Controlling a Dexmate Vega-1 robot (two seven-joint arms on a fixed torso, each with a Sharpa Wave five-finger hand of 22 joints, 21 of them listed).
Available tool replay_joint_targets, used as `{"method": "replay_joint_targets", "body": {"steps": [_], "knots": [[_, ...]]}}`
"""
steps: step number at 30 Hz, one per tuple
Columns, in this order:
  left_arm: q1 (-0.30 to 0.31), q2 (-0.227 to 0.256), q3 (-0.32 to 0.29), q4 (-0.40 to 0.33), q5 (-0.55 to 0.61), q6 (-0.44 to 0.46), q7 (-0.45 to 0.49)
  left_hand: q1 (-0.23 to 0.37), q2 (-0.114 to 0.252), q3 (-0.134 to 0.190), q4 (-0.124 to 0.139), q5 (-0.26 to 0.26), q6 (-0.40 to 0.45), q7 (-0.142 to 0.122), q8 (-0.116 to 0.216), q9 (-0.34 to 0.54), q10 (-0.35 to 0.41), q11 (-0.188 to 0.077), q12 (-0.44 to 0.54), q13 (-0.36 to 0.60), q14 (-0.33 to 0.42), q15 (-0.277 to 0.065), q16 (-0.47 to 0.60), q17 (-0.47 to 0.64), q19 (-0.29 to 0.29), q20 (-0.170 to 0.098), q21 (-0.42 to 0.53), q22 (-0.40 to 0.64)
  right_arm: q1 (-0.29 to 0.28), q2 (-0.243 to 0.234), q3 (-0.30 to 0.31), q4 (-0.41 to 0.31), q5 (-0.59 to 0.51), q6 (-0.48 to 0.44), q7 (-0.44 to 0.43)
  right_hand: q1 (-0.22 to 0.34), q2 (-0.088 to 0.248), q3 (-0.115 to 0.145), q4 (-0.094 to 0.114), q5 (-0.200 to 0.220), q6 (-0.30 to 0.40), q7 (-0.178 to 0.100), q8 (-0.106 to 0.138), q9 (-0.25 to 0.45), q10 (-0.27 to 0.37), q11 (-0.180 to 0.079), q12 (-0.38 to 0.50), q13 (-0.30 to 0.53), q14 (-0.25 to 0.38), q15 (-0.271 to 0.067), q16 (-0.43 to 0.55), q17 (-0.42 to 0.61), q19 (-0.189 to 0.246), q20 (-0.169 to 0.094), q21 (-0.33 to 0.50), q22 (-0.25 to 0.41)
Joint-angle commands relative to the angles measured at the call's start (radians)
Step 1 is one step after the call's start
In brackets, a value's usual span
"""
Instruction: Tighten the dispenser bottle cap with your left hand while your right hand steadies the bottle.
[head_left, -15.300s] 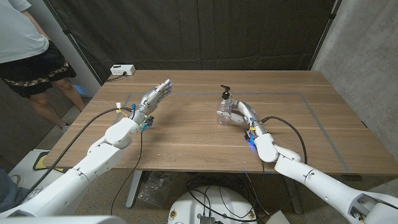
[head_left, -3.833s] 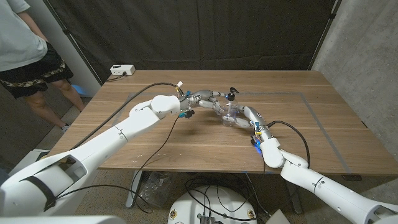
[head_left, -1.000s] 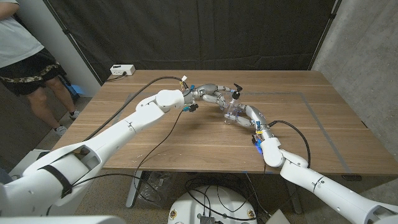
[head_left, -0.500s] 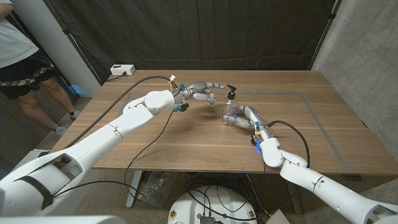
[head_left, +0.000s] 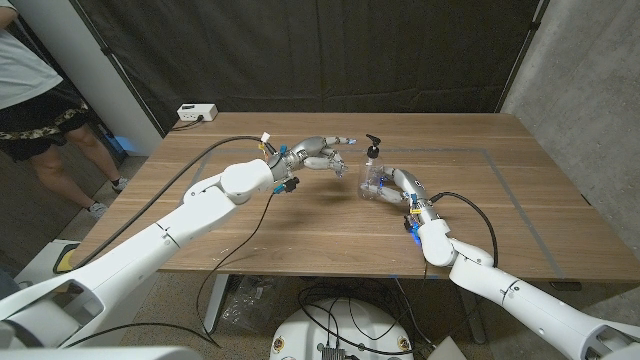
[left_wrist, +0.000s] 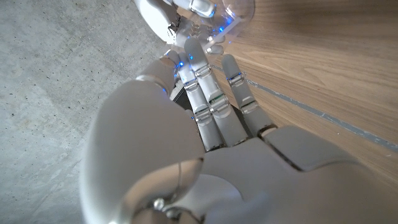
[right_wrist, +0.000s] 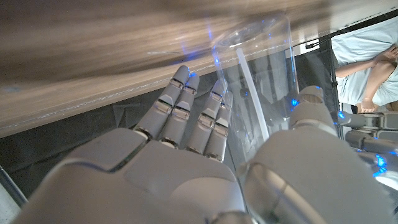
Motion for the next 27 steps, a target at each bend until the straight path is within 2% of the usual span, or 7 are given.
{"method": "replay_joint_targets", "body": {"steps": [1, 16, 27], "knots": [[0.022, -0.005, 0.006, -0.036, -0.025, -0.001, -0.003, 0.002, -0.006, 0.008, 0.000, 0.005, 0.004, 0.009, 0.001, 0.003, 0.019, -0.010, 0.017, 0.040, 0.007, 0.001, 0.001, 0.005, 0.000, -0.005, 0.010, 0.001, 0.005, 0.005, -0.008, 0.008, -0.003, 0.001, -0.003, 0.286, 0.277, 0.039, 0.030, 0.005, 0.134, -0.123, 0.001, 0.004, 0.008, -0.005, 0.001, 0.002, 0.010, -0.056, 0.001, 0.001, 0.000, -0.041, 0.005, 0.003], [-0.013, -0.003, 0.027, -0.030, -0.018, -0.004, -0.052, 0.000, -0.010, 0.015, 0.002, 0.007, 0.005, 0.008, 0.001, 0.004, 0.015, -0.012, 0.019, 0.043, 0.011, 0.001, 0.000, 0.010, -0.002, -0.005, 0.029, -0.004, 0.013, 0.013, -0.015, 0.011, -0.004, -0.015, -0.003, 0.287, 0.278, 0.043, 0.031, 0.005, 0.143, -0.123, 0.002, 0.005, 0.015, -0.005, 0.004, 0.002, 0.013, -0.056, 0.002, 0.001, 0.002, -0.042, 0.008, 0.003], [-0.015, -0.002, 0.032, -0.031, -0.022, 0.025, -0.053, -0.002, -0.011, 0.021, 0.003, 0.009, 0.004, 0.010, 0.000, 0.004, 0.015, -0.010, 0.020, 0.041, 0.011, 0.004, -0.003, 0.014, -0.008, -0.004, 0.043, -0.008, 0.017, 0.015, -0.019, 0.010, -0.004, -0.017, -0.003, 0.287, 0.277, 0.044, 0.032, 0.005, 0.146, -0.123, 0.002, 0.005, 0.018, -0.005, 0.005, 0.002, 0.014, -0.058, 0.001, 0.001, 0.002, -0.042, 0.010, 0.003]]}}
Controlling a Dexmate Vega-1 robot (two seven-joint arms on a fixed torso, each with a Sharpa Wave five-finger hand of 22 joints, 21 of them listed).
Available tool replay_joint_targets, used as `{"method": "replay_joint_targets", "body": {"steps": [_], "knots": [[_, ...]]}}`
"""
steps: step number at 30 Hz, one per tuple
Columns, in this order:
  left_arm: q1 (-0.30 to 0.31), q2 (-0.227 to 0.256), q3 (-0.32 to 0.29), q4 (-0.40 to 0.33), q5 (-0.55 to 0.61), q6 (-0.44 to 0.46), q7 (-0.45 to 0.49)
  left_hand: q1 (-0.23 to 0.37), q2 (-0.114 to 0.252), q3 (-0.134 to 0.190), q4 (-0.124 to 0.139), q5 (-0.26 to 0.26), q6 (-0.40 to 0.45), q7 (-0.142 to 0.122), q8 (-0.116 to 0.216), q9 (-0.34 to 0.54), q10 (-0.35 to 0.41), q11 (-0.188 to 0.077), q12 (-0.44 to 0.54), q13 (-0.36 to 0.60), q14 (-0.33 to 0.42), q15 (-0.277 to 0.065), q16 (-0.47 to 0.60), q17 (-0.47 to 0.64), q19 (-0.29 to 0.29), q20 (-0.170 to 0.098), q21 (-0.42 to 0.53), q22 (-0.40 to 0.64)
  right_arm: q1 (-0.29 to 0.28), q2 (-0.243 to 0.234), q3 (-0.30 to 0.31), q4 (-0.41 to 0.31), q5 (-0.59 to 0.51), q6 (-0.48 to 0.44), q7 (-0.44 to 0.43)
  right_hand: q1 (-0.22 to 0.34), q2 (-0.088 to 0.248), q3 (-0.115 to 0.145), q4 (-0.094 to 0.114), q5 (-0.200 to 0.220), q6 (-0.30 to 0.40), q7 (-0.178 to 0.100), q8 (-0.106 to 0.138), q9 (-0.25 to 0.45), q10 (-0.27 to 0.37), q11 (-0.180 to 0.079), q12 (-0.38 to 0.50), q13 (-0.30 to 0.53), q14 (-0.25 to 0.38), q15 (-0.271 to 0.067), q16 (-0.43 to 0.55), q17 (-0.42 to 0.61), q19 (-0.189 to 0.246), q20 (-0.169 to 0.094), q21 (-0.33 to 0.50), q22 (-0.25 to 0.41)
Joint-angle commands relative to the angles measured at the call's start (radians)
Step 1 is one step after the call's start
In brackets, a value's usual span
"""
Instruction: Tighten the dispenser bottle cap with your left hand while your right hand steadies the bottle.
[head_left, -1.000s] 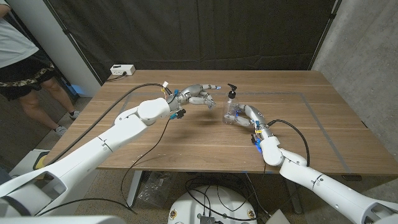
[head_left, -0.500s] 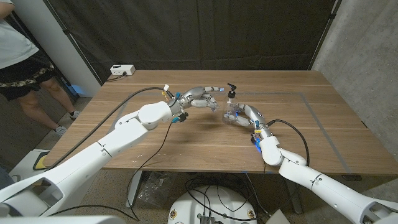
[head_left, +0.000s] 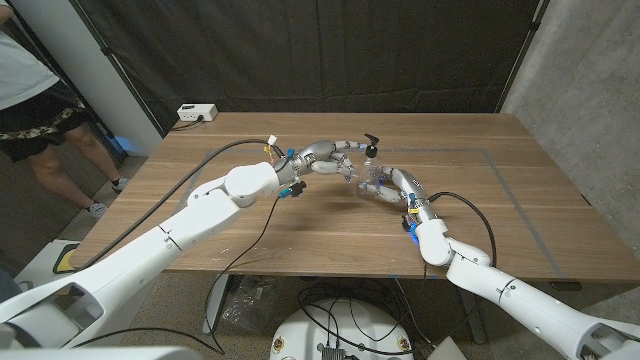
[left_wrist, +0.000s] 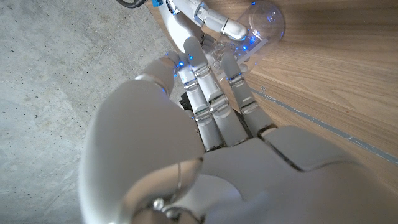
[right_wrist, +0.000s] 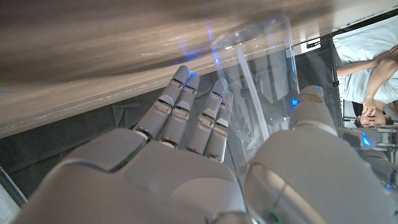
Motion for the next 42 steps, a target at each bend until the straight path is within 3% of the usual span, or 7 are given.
{"method": "replay_joint_targets", "body": {"steps": [1, 25, 42], "knots": [[-0.010, 0.000, 0.010, 0.001, -0.001, 0.026, -0.013, -0.002, 0.007, 0.010, -0.002, 0.007, 0.001, 0.008, 0.000, 0.003, 0.016, -0.010, 0.019, 0.040, 0.012, 0.005, -0.003, 0.005, -0.003, 0.001, 0.009, 0.001, 0.006, 0.003, -0.006, 0.002, -0.001, -0.001, 0.001, 0.282, 0.282, 0.042, 0.035, 0.007, 0.136, -0.127, 0.008, 0.005, 0.012, -0.003, 0.008, 0.003, 0.007, -0.057, 0.002, 0.003, 0.002, -0.042, 0.005, 0.003], [-0.013, -0.005, 0.019, 0.003, -0.011, 0.079, 0.000, -0.008, 0.000, 0.021, -0.001, 0.010, 0.001, 0.018, 0.000, 0.003, 0.020, -0.012, 0.022, 0.036, 0.017, 0.005, -0.005, 0.013, -0.012, 0.002, 0.038, -0.010, -0.005, -0.010, 0.002, -0.009, 0.016, -0.006, 0.016, 0.281, 0.282, 0.046, 0.037, 0.007, 0.138, -0.127, 0.005, 0.005, 0.016, -0.003, 0.008, 0.003, 0.007, -0.053, 0.001, 0.004, 0.001, -0.041, 0.008, 0.004], [-0.093, -0.035, 0.072, 0.050, 0.017, 0.114, -0.053, -0.008, -0.006, 0.030, -0.003, 0.011, 0.001, 0.025, 0.000, 0.003, 0.018, -0.012, 0.023, 0.035, 0.018, 0.004, -0.008, 0.018, -0.016, 0.002, 0.059, -0.018, -0.022, -0.016, 0.014, -0.028, 0.024, -0.014, 0.010, 0.281, 0.282, 0.049, 0.038, 0.007, 0.141, -0.127, 0.004, 0.005, 0.017, -0.003, 0.008, 0.003, 0.010, -0.053, 0.002, 0.004, 0.001, -0.041, 0.010, 0.004]]}}
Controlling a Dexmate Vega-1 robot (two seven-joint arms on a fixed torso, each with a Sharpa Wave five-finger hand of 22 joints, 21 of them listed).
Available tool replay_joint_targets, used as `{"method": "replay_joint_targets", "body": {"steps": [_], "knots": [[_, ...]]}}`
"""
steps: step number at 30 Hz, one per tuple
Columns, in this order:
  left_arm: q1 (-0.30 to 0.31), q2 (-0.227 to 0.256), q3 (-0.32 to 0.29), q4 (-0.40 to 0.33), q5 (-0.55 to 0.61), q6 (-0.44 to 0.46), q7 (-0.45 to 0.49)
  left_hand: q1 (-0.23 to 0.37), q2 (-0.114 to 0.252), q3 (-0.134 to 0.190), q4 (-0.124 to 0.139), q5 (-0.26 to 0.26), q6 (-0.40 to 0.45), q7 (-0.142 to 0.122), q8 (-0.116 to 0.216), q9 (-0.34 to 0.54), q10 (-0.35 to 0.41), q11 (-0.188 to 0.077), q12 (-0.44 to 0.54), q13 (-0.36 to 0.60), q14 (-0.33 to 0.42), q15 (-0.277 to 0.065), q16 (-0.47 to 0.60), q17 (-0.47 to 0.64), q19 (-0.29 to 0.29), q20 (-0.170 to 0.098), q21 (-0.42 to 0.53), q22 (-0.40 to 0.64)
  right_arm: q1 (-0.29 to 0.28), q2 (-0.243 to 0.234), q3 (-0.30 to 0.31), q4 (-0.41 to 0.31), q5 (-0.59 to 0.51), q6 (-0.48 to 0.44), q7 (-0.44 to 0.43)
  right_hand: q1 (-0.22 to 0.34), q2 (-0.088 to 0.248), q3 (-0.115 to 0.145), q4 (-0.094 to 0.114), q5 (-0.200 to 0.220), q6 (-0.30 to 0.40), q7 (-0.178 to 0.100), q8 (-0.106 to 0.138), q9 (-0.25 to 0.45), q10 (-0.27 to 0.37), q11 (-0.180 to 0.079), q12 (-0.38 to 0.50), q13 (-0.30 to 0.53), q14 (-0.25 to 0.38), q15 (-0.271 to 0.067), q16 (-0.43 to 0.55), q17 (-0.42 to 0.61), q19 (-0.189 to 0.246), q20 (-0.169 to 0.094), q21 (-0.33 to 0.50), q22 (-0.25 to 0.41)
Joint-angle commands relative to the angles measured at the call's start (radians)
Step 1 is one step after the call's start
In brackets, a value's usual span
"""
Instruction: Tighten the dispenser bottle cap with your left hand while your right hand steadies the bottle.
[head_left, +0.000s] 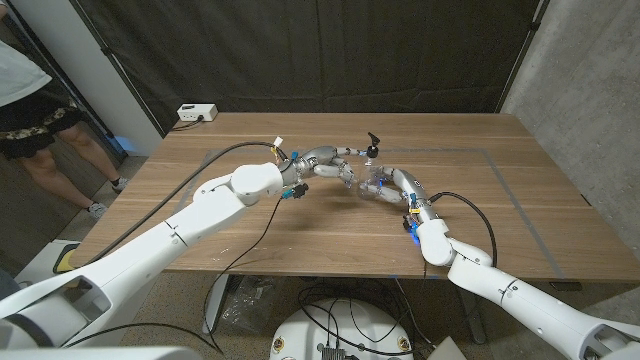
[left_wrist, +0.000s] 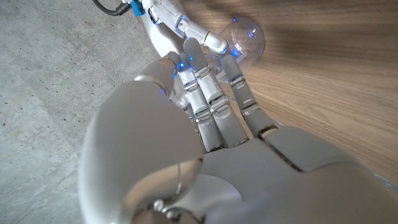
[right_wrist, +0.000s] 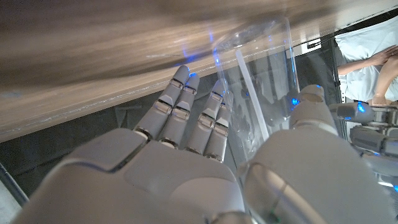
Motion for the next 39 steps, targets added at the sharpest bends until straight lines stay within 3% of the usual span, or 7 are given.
{"method": "replay_joint_targets", "body": {"steps": [1, 10, 22, 32, 39], "knots": [[-0.041, -0.013, 0.025, 0.022, 0.015, 0.010, -0.035, 0.002, -0.003, 0.012, 0.002, 0.009, 0.000, 0.001, 0.000, 0.001, 0.019, -0.012, 0.023, 0.034, 0.003, -0.003, -0.003, 0.005, -0.004, 0.002, 0.014, 0.000, -0.011, -0.003, 0.008, -0.008, 0.003, -0.001, -0.006, 0.280, 0.283, 0.049, 0.038, 0.007, 0.137, -0.126, 0.004, 0.005, 0.010, 0.000, 0.004, 0.002, 0.010, -0.053, 0.002, 0.002, 0.001, -0.041, 0.006, 0.004], [0.023, 0.028, -0.015, -0.057, 0.012, 0.003, 0.024, 0.000, -0.003, 0.017, 0.003, 0.010, 0.000, 0.003, 0.000, 0.001, 0.016, -0.010, 0.024, 0.036, 0.005, -0.002, -0.004, 0.007, -0.007, 0.002, 0.024, -0.004, -0.005, 0.003, 0.003, 0.016, -0.003, 0.010, -0.017, 0.280, 0.283, 0.051, 0.038, 0.007, 0.138, -0.126, 0.003, 0.005, 0.012, 0.000, 0.004, 0.002, 0.009, -0.054, 0.001, 0.002, 0.002, -0.041, 0.008, 0.004], [0.100, 0.069, -0.062, -0.127, -0.008, 0.022, 0.088, 0.001, -0.008, 0.023, 0.002, 0.010, 0.000, 0.002, 0.000, 0.001, 0.016, -0.009, 0.025, 0.033, 0.007, -0.003, -0.005, 0.012, -0.010, 0.000, 0.038, -0.010, -0.004, -0.004, 0.000, -0.007, -0.010, -0.007, -0.002, 0.281, 0.283, 0.053, 0.038, 0.007, 0.137, -0.126, 0.002, 0.005, 0.012, 0.000, 0.003, 0.002, 0.011, -0.054, 0.001, 0.002, 0.000, -0.041, 0.008, 0.004], [0.079, 0.053, -0.045, -0.090, -0.005, -0.016, 0.058, -0.002, -0.009, 0.026, 0.003, 0.009, 0.003, 0.000, 0.001, 0.001, 0.016, -0.010, 0.027, 0.034, 0.009, -0.002, -0.004, 0.018, -0.014, 0.000, 0.050, -0.014, -0.006, -0.008, -0.001, -0.019, -0.015, -0.014, 0.004, 0.282, 0.283, 0.055, 0.038, 0.007, 0.137, -0.126, 0.001, 0.005, 0.011, 0.000, 0.003, 0.002, 0.011, -0.056, 0.001, 0.002, 0.000, -0.041, 0.010, 0.004], [0.065, 0.034, -0.034, -0.039, 0.009, -0.080, 0.038, -0.007, -0.005, 0.028, 0.008, 0.008, -0.003, -0.014, -0.002, 0.001, 0.015, -0.012, 0.027, 0.033, 0.005, -0.001, -0.004, 0.025, -0.021, 0.003, 0.058, -0.017, -0.010, -0.011, 0.002, -0.030, -0.016, -0.026, 0.005, 0.281, 0.283, 0.055, 0.038, 0.007, 0.138, -0.126, 0.001, 0.005, 0.010, -0.001, 0.002, 0.002, 0.011, -0.056, 0.001, 0.002, -0.001, -0.042, 0.010, 0.004]]}}
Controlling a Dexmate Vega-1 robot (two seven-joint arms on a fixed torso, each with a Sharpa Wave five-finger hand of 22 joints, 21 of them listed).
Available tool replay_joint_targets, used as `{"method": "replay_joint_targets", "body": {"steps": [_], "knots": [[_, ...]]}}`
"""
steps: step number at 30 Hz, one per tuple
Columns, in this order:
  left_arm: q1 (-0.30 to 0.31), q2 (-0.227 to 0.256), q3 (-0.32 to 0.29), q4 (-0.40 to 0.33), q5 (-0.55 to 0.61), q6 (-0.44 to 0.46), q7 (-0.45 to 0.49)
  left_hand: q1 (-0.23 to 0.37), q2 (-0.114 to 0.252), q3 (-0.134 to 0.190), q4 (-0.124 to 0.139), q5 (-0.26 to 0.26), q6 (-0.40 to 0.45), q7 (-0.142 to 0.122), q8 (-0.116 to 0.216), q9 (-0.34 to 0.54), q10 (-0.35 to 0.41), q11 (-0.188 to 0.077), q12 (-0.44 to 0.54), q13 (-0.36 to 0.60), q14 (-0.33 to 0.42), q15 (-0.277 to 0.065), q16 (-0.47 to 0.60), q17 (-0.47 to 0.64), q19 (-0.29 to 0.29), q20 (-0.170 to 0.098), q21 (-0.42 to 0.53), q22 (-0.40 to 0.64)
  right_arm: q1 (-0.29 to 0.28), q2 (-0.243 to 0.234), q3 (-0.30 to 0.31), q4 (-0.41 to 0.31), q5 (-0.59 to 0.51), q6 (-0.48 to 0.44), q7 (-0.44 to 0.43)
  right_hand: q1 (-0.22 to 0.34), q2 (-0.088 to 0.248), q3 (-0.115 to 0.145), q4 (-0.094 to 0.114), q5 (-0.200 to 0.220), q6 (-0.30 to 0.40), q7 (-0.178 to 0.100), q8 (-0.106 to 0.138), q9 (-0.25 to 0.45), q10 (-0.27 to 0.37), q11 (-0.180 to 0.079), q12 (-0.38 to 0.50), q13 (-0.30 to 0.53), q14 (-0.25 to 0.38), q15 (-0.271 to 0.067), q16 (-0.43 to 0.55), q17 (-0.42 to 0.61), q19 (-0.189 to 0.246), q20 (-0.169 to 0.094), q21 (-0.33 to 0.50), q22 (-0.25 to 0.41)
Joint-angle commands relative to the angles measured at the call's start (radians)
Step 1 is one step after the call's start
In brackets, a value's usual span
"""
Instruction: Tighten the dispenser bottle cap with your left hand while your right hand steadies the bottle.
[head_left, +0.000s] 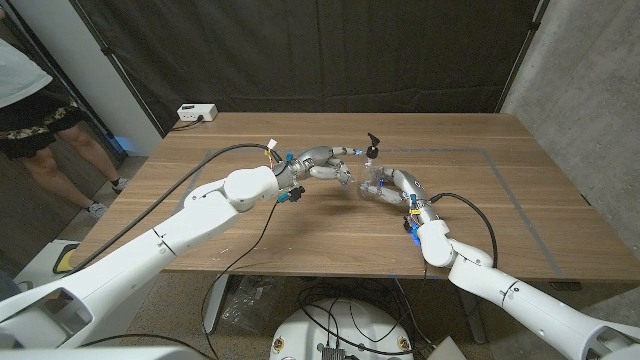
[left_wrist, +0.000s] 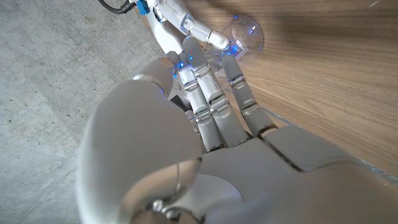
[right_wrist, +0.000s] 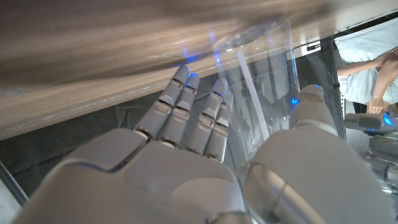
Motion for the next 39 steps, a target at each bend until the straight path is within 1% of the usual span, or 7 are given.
{"method": "replay_joint_targets", "body": {"steps": [1, 9, 11, 19, 24, 31, 39], "knots": [[-0.016, -0.021, 0.015, 0.056, 0.015, -0.080, -0.028, -0.001, 0.003, 0.008, 0.004, 0.003, -0.004, -0.014, -0.002, 0.001, 0.013, -0.014, 0.016, 0.034, 0.001, 0.002, -0.004, 0.007, -0.007, -0.001, 0.008, 0.001, -0.005, -0.006, 0.002, -0.018, -0.005, -0.014, 0.004, 0.281, 0.283, 0.051, 0.043, 0.006, 0.135, -0.123, 0.005, 0.005, 0.005, -0.002, 0.003, 0.002, 0.012, -0.056, 0.001, 0.002, 0.001, -0.041, 0.006, 0.005], [-0.030, -0.031, 0.022, 0.071, 0.023, -0.076, -0.038, -0.005, 0.000, 0.010, 0.004, 0.003, -0.006, -0.017, -0.002, 0.001, 0.015, -0.011, 0.017, 0.032, 0.002, 0.003, -0.004, 0.011, -0.009, 0.000, 0.017, -0.003, 0.000, -0.003, 0.002, -0.010, -0.003, -0.010, 0.005, 0.281, 0.283, 0.052, 0.043, 0.006, 0.135, -0.123, 0.005, 0.005, 0.006, -0.002, 0.003, 0.002, 0.012, -0.056, 0.001, 0.002, 0.000, -0.041, 0.007, 0.005], [-0.037, -0.035, 0.025, 0.078, 0.025, -0.076, -0.045, -0.006, 0.001, 0.010, 0.005, 0.003, -0.006, -0.019, -0.002, 0.001, 0.015, -0.015, 0.017, 0.031, 0.001, 0.003, -0.004, 0.013, -0.010, -0.001, 0.019, -0.004, 0.002, -0.002, 0.001, -0.007, -0.003, -0.009, 0.005, 0.281, 0.283, 0.052, 0.043, 0.006, 0.136, -0.123, 0.005, 0.005, 0.006, -0.002, 0.003, 0.002, 0.012, -0.057, 0.001, 0.002, 0.000, -0.041, 0.007, 0.005], [-0.066, -0.055, 0.040, 0.113, 0.032, -0.090, -0.071, -0.007, -0.001, 0.015, 0.003, 0.003, -0.004, -0.021, -0.001, 0.001, 0.013, -0.012, 0.020, 0.035, 0.003, 0.005, -0.005, 0.016, -0.014, 0.000, 0.028, -0.007, 0.007, 0.002, -0.002, 0.000, -0.005, -0.006, 0.002, 0.282, 0.283, 0.054, 0.043, 0.006, 0.136, -0.123, 0.004, 0.005, 0.006, -0.002, 0.003, 0.002, 0.013, -0.055, 0.001, 0.002, 0.000, -0.041, 0.008, 0.005], [-0.086, -0.068, 0.049, 0.141, 0.034, -0.101, -0.090, -0.009, 0.000, 0.017, 0.004, 0.004, -0.004, -0.021, -0.001, 0.001, 0.013, -0.015, 0.018, 0.030, 0.003, 0.005, -0.005, 0.019, -0.015, 0.001, 0.033, -0.009, 0.003, 0.004, -0.002, -0.002, -0.005, -0.012, -0.002, 0.282, 0.284, 0.055, 0.043, 0.006, 0.137, -0.123, 0.004, 0.005, 0.006, -0.002, 0.003, 0.002, 0.013, -0.055, 0.001, 0.002, 0.001, -0.041, 0.008, 0.005], [-0.109, -0.081, 0.059, 0.174, 0.033, -0.117, -0.117, -0.008, -0.001, 0.019, 0.002, 0.004, -0.005, -0.021, -0.001, 0.001, 0.012, -0.012, 0.019, 0.032, 0.002, 0.005, -0.003, 0.025, -0.019, 0.000, 0.039, -0.011, -0.001, 0.007, 0.000, -0.005, -0.004, -0.023, -0.009, 0.285, 0.285, 0.057, 0.041, 0.007, 0.137, -0.123, 0.004, 0.005, 0.007, -0.002, 0.003, 0.002, 0.014, -0.057, 0.002, 0.002, 0.001, -0.042, 0.009, 0.005], [-0.128, -0.087, 0.065, 0.188, 0.039, -0.124, -0.135, -0.009, -0.005, 0.023, 0.000, 0.005, -0.004, -0.022, 0.000, 0.001, 0.012, -0.011, 0.021, 0.032, 0.001, 0.003, -0.005, 0.027, -0.020, 0.000, 0.049, -0.013, -0.003, 0.010, 0.000, -0.009, -0.001, -0.029, -0.013, 0.286, 0.285, 0.059, 0.041, 0.007, 0.138, -0.123, 0.004, 0.005, 0.007, -0.002, 0.003, 0.002, 0.015, -0.056, 0.002, 0.002, 0.001, -0.043, 0.010, 0.005]]}}
